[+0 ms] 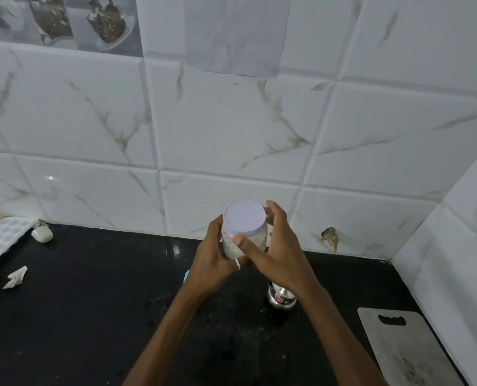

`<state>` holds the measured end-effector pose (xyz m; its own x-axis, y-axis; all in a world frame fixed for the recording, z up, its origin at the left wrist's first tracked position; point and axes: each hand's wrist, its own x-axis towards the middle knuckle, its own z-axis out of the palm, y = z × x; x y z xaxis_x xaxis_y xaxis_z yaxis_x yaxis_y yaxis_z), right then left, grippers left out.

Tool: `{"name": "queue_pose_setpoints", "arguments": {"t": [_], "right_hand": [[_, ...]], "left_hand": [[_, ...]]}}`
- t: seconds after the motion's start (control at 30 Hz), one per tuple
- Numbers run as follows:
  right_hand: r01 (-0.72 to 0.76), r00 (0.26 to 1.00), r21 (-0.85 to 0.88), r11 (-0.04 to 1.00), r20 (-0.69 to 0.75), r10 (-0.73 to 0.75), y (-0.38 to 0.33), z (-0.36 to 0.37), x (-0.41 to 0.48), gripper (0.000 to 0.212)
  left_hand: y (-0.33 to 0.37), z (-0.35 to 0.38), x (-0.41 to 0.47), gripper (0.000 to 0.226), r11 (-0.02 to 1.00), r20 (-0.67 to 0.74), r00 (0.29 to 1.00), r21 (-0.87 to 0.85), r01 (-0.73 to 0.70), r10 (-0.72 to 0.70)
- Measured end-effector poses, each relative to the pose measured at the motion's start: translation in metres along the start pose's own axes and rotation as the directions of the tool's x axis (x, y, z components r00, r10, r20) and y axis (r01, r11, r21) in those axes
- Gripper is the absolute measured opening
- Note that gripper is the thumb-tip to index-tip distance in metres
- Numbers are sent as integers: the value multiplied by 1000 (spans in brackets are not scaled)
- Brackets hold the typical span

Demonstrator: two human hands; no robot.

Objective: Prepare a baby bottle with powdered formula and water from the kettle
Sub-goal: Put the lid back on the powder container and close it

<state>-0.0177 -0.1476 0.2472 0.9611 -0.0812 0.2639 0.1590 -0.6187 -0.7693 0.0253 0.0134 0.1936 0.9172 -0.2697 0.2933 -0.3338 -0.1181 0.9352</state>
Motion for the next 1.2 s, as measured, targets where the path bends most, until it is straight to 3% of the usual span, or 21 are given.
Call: {"name": "queue_pose_setpoints", "arguments": {"t": [0.1, 0.27, 0.43, 0.8, 1.2], "right_hand": [[-37, 999, 73, 997, 33, 35, 16, 13, -6, 83], [-127, 991, 131, 983, 53, 121, 48, 37, -12, 89], [-217, 974, 138, 966, 100, 204, 86, 65, -24, 78], [-334, 932, 27, 942, 160, 326, 158, 112, -28, 82], [-434, 887, 45, 900, 197, 418, 193, 136, -40, 87]], "left_hand": [[-9, 5, 1, 90, 1000, -25, 1000, 19, 7, -7], [-38, 19, -10, 84, 996, -51, 998, 87, 28, -23], [-85, 35, -26, 75, 982, -70, 994, 165, 96, -85], [-163, 61, -32, 87, 933, -4, 948, 177, 313, -317], [-201, 72, -45, 89, 907, 39, 923, 205, 368, -383]]}}
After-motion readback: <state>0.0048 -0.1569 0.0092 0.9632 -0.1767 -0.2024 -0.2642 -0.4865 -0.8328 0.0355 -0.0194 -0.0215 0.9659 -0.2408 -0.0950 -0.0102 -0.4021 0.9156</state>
